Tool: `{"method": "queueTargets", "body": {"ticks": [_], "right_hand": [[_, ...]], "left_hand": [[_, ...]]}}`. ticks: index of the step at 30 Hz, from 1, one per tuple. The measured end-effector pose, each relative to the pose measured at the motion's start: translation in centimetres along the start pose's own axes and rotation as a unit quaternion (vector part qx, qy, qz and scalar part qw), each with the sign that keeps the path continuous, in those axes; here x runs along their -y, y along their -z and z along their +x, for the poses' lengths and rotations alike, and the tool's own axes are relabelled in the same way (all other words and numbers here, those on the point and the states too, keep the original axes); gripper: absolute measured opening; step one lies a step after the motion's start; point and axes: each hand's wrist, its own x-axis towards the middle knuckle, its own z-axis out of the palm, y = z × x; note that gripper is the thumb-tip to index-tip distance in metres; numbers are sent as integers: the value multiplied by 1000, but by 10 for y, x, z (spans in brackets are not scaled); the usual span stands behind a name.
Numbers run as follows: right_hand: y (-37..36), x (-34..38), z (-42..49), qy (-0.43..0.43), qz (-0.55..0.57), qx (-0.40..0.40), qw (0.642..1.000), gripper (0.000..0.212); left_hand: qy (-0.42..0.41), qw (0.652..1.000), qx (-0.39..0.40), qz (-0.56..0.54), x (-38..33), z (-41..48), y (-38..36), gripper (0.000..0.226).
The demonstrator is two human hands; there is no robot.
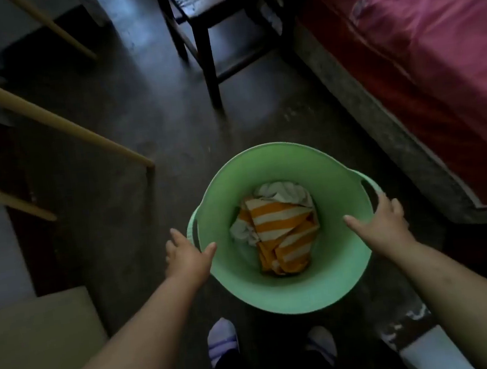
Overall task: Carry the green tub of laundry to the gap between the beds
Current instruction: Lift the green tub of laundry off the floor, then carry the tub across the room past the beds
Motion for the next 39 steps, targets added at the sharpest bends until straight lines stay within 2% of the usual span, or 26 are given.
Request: {"method": "queueTargets", "body": {"ticks": [3,6,10,13,19,21,25,29,34,39], "right_hand": [[-6,-4,24,-29,45,0,999,111],[-12,-6,45,-38,51,0,998,107],[-1,-4,56,-78,83,18,993,91],[9,-1,51,-84,84,47,992,76],[37,15,14,-70,53,27,996,46],[52,23,-7,-66,34,-4,997,37],[93,48,-46,-24,-15,-94,995,34],[136,80,-82,53,-36,-139,988,32],[207,131,-114,191,-62,-194,960,30],[261,195,-133,262,-76,-233,933,36]], "left_hand": [[41,998,29,-41,1,17,-14,107],[48,996,43,-61,-2,32,-25,100],[68,994,33,-75,-8,39,-27,75],[88,992,6,-93,-15,34,-19,72],[115,987,-58,-99,-30,11,27,73],[114,986,-74,-96,-38,-3,49,77],[96,987,-118,-60,-59,-39,102,79],[71,985,-156,-8,-81,-73,151,75],[50,975,-213,24,-114,-106,233,76],[39,968,-248,18,-151,-109,318,75]]}}
